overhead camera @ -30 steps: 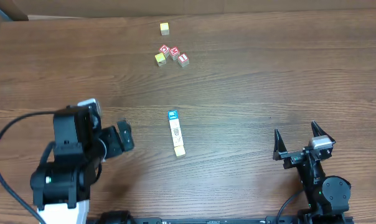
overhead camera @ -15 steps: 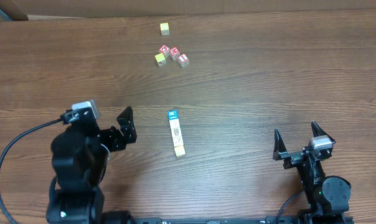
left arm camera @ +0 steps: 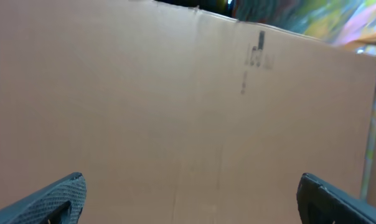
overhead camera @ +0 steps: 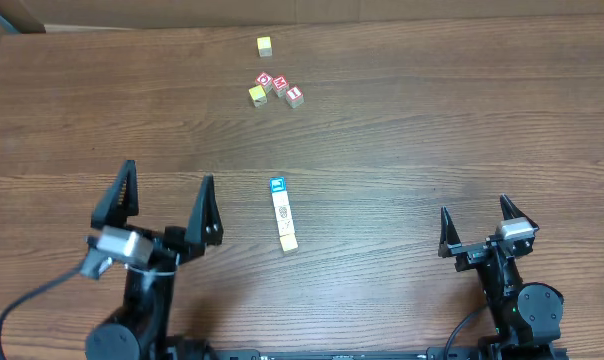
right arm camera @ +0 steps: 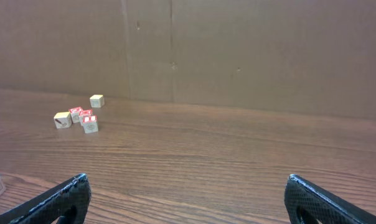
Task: Flip 5 blocks
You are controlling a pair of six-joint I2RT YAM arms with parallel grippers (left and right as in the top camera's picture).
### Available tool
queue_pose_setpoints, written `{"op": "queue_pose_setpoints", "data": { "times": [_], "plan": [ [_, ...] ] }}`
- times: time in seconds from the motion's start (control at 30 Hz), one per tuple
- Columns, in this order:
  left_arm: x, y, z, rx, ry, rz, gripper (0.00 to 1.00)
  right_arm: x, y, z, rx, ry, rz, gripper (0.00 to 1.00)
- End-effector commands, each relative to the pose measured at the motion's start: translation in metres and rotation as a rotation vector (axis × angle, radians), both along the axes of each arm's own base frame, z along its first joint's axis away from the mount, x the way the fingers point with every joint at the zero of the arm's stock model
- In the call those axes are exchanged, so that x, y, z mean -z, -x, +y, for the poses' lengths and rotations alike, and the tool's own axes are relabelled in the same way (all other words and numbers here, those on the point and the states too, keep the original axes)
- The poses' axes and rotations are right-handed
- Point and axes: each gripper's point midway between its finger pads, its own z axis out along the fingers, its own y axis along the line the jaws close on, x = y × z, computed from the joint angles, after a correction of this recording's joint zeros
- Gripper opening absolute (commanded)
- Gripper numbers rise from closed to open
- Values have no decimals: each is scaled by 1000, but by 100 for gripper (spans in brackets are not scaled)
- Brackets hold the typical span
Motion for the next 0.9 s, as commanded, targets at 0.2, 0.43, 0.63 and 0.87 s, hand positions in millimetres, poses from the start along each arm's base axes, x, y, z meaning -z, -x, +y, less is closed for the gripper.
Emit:
{"op": "queue_pose_setpoints", "data": {
  "times": [0.2,0.43,0.63,0.87],
  "plan": [
    [29,12,5,-26,22,-39,100,2,0,-2,11,4,-3,100],
    [47,17,5,-29,23,-73,100,2,0,-2,11,4,-3,100],
    [73,15,7,-36,27,-71,100,2,0,-2,11,4,-3,100],
    [115,-6,16,-82,49,110,100,2,0,-2,11,4,-3,100]
  ]
}}
